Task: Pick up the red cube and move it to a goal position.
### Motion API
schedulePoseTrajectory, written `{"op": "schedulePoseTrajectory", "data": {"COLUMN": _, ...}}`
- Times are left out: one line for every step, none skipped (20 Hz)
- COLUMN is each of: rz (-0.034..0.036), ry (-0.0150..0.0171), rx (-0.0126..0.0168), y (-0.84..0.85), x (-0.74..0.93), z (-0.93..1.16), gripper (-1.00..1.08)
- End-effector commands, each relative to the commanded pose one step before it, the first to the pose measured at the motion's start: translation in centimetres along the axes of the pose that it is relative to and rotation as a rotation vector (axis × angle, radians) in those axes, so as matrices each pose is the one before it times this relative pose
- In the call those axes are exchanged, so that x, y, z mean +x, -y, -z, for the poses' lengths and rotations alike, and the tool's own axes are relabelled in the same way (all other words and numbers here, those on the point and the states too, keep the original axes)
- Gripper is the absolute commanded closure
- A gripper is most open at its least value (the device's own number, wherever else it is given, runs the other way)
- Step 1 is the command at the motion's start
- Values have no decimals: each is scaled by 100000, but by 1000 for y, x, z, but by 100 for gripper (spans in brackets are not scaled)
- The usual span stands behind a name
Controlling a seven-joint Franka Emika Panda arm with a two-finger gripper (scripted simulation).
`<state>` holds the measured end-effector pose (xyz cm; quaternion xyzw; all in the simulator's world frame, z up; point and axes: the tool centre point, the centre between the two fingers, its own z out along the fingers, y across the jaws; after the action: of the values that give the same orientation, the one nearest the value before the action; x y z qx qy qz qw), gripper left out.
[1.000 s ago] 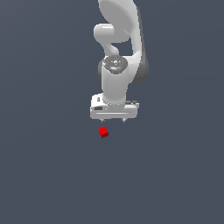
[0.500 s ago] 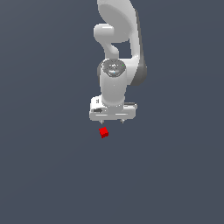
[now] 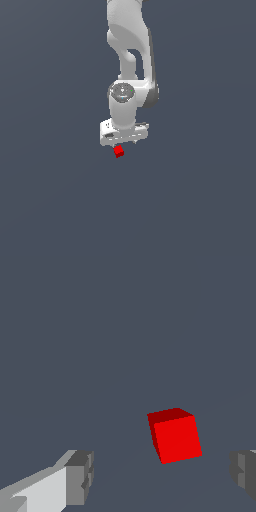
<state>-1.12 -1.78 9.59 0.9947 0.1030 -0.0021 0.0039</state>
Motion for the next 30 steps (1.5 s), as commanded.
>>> {"op": "schedulePoseTrajectory", "data": {"rz": 4865, "ry": -129, "rx": 209, "y": -635, "x": -327, "z": -1814, "gripper": -92}}
{"op": "schedulePoseTrajectory", "data": {"rz": 1832, "ry": -63, "rx": 73, "y": -235, "x": -105, "z": -673, "gripper": -92}}
{"op": "schedulePoseTrajectory", "data": {"rz": 1728, "ry": -60, "rx": 69, "y": -222, "x": -98, "z": -635, "gripper": -92}}
{"op": "schedulePoseTrajectory", "data": {"rz": 1626, "ry": -56, "rx": 63, "y": -210, "x": -90, "z": -598, "gripper": -92}}
{"op": "schedulePoseTrajectory", "data": {"rz": 1522, "ry": -50, "rx": 56, "y": -201, "x": -79, "z": -561, "gripper": -92}}
{"op": "schedulePoseTrajectory", "data": {"rz": 1419, "ry": -44, "rx": 48, "y": -189, "x": -69, "z": -522, "gripper": -92}}
{"op": "schedulePoseTrajectory", "data": {"rz": 1314, "ry": -39, "rx": 41, "y": -177, "x": -60, "z": -484, "gripper": -92}}
{"op": "schedulePoseTrajectory", "data": {"rz": 1207, "ry": -34, "rx": 37, "y": -165, "x": -53, "z": -445, "gripper": -92}}
{"op": "schedulePoseTrajectory", "data": {"rz": 1095, "ry": -31, "rx": 33, "y": -150, "x": -48, "z": -404, "gripper": -92}}
{"op": "schedulePoseTrajectory", "data": {"rz": 981, "ry": -28, "rx": 29, "y": -135, "x": -42, "z": -362, "gripper": -92}}
{"op": "schedulePoseTrajectory", "data": {"rz": 865, "ry": -24, "rx": 25, "y": -118, "x": -37, "z": -319, "gripper": -92}}
{"op": "schedulePoseTrajectory", "data": {"rz": 743, "ry": -20, "rx": 21, "y": -104, "x": -31, "z": -275, "gripper": -92}}
{"op": "schedulePoseTrajectory", "data": {"rz": 625, "ry": -16, "rx": 16, "y": -88, "x": -25, "z": -231, "gripper": -92}}
{"op": "schedulePoseTrajectory", "data": {"rz": 507, "ry": -12, "rx": 12, "y": -71, "x": -18, "z": -186, "gripper": -92}}
{"op": "schedulePoseTrajectory", "data": {"rz": 384, "ry": -7, "rx": 6, "y": -57, "x": -11, "z": -142, "gripper": -92}}
{"op": "schedulePoseTrajectory", "data": {"rz": 267, "ry": -2, "rx": 1, "y": -40, "x": -3, "z": -97, "gripper": -92}}
{"op": "schedulePoseTrajectory", "data": {"rz": 138, "ry": 3, "rx": -4, "y": -29, "x": 2, "z": -51, "gripper": -92}}
{"op": "schedulePoseTrajectory", "data": {"rz": 0, "ry": 0, "rx": 0, "y": -23, "x": 5, "z": -4, "gripper": -92}}
{"op": "schedulePoseTrajectory", "data": {"rz": -63, "ry": 18, "rx": -22, "y": 24, "x": 29, "z": 39, "gripper": -92}}
{"op": "schedulePoseTrajectory", "data": {"rz": -216, "ry": 19, "rx": -22, "y": 15, "x": 22, "z": 80, "gripper": -92}}
{"op": "schedulePoseTrajectory", "data": {"rz": -154, "ry": 10, "rx": -12, "y": 20, "x": 17, "z": 61, "gripper": -92}}
{"op": "schedulePoseTrajectory", "data": {"rz": -69, "ry": 4, "rx": -5, "y": 0, "x": 2, "z": 22, "gripper": -92}}
{"op": "schedulePoseTrajectory", "data": {"rz": 0, "ry": 0, "rx": 0, "y": 0, "x": 0, "z": 0, "gripper": 108}}
{"op": "schedulePoseTrajectory", "data": {"rz": 0, "ry": 0, "rx": 0, "y": 0, "x": 0, "z": 0, "gripper": 108}}
{"op": "schedulePoseTrajectory", "data": {"rz": 0, "ry": 0, "rx": 0, "y": 0, "x": 0, "z": 0, "gripper": 108}}
{"op": "schedulePoseTrajectory", "data": {"rz": 0, "ry": 0, "rx": 0, "y": 0, "x": 0, "z": 0, "gripper": 108}}
{"op": "schedulePoseTrajectory", "data": {"rz": 0, "ry": 0, "rx": 0, "y": 0, "x": 0, "z": 0, "gripper": 108}}
{"op": "schedulePoseTrajectory", "data": {"rz": 0, "ry": 0, "rx": 0, "y": 0, "x": 0, "z": 0, "gripper": 108}}
{"op": "schedulePoseTrajectory", "data": {"rz": 0, "ry": 0, "rx": 0, "y": 0, "x": 0, "z": 0, "gripper": 108}}
{"op": "schedulePoseTrajectory", "data": {"rz": 0, "ry": 0, "rx": 0, "y": 0, "x": 0, "z": 0, "gripper": 108}}
